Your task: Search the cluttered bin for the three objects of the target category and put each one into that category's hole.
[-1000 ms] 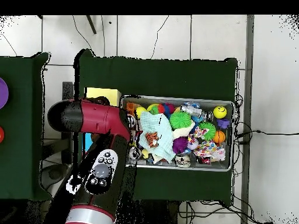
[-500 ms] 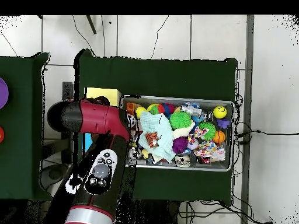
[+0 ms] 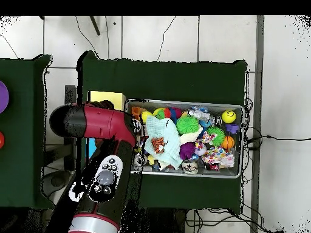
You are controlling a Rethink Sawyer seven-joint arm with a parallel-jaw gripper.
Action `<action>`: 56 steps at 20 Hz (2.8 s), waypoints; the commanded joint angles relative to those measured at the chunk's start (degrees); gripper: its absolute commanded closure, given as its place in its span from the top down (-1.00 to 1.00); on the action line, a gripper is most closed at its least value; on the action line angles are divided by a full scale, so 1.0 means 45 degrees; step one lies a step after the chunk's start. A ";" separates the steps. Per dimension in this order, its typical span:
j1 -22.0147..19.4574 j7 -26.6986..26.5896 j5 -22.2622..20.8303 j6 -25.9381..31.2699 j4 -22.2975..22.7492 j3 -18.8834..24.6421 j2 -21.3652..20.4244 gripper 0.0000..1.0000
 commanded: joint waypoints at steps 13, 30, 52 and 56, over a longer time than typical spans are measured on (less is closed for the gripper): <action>-0.0198 0.2568 -0.0050 0.0418 0.0725 0.0324 -0.0241 1.00; -0.0687 0.1997 -0.0281 0.0430 0.1130 0.0542 -0.0906 1.00; -0.0678 0.2000 -0.0326 0.1665 0.1981 0.0846 -0.1254 -1.00; -0.0587 0.2142 -0.0208 0.1428 0.2502 0.0922 -0.1536 -1.00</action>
